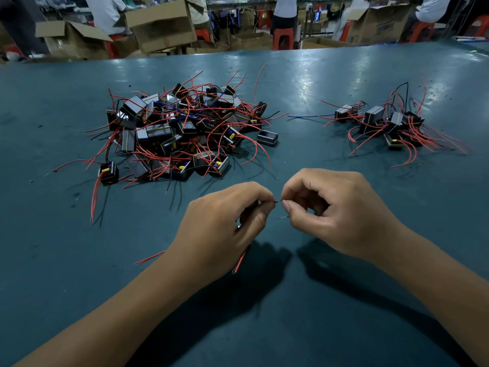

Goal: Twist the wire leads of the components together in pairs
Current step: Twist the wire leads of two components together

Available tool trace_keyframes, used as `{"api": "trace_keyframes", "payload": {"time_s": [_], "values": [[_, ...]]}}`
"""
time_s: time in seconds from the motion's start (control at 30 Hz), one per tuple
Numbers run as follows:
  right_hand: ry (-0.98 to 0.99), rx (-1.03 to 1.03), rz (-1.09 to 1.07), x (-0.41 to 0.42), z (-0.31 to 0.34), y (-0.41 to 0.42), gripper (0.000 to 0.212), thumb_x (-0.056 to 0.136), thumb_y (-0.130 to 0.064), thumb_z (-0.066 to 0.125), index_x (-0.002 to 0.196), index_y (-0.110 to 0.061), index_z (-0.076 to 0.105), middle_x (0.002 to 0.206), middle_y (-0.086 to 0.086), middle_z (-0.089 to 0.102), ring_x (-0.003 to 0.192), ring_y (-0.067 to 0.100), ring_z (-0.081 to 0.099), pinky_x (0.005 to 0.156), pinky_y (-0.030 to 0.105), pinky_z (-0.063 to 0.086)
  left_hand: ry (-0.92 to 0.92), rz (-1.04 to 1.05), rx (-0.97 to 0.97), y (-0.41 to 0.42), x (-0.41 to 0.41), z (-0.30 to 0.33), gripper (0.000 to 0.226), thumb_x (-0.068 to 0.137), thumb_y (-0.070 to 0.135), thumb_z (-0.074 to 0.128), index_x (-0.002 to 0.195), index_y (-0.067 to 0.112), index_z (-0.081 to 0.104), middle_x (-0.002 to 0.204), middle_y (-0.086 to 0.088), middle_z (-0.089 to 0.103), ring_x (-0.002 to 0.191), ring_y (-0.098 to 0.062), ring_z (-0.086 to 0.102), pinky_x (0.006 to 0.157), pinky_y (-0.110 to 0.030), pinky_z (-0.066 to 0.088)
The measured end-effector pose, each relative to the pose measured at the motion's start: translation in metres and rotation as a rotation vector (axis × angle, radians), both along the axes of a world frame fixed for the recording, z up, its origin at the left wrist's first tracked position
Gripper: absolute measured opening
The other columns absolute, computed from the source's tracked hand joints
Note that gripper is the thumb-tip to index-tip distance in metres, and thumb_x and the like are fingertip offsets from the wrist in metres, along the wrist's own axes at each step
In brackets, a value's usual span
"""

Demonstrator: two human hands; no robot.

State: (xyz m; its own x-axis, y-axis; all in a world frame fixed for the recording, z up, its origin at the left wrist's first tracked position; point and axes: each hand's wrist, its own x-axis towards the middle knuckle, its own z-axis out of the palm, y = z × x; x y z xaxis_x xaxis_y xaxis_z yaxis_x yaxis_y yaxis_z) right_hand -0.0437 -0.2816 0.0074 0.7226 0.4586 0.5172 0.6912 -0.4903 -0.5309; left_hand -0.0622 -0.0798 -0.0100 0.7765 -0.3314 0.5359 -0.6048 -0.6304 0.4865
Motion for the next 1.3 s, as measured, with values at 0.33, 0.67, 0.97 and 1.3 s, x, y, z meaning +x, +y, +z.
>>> {"api": "trace_keyframes", "payload": {"time_s": [0.33,0.67,0.97,1.3], "values": [[0.026,0.019,0.007,0.002,-0.001,-0.001,0.008,0.08,-0.007,0.068,0.079,-0.014,0.065,0.063,-0.012,0.058,0.054,0.0,0.048,0.056,0.004,0.032,0.004,0.006,-0.01,0.001,0.001,-0.001,0.009,0.094,0.021,0.058,0.093,0.029,0.061,0.076,0.019,0.055,0.068,-0.005,0.053,0.06,-0.028,0.044],[0.052,0.023,0.005,-0.002,-0.002,0.002,0.012,0.077,-0.005,0.066,0.075,-0.016,0.06,0.059,-0.015,0.052,0.053,0.001,0.048,0.055,0.005,0.032,0.005,-0.006,-0.001,0.001,0.0,0.0,0.008,0.094,0.024,0.055,0.093,0.027,0.063,0.077,0.016,0.056,0.069,-0.003,0.052,0.061,-0.028,0.044],[-0.029,-0.072,-0.087,-0.005,0.001,0.005,0.008,0.073,-0.01,0.063,0.072,-0.015,0.057,0.058,-0.008,0.053,0.058,0.009,0.049,0.054,0.011,0.034,-0.04,0.022,0.02,-0.003,-0.001,-0.001,0.005,0.093,0.023,0.059,0.091,0.025,0.063,0.079,0.013,0.056,0.067,-0.003,0.051,0.06,-0.034,0.047],[0.304,0.128,-0.116,0.0,0.011,0.0,0.01,0.082,-0.027,0.062,0.076,-0.022,0.067,0.063,-0.001,0.063,0.053,0.01,0.05,0.052,0.03,0.045,0.002,0.04,-0.054,0.002,0.005,0.002,0.006,0.095,0.026,0.058,0.09,0.028,0.062,0.071,0.019,0.054,0.062,-0.007,0.05,0.058,-0.035,0.045]]}}
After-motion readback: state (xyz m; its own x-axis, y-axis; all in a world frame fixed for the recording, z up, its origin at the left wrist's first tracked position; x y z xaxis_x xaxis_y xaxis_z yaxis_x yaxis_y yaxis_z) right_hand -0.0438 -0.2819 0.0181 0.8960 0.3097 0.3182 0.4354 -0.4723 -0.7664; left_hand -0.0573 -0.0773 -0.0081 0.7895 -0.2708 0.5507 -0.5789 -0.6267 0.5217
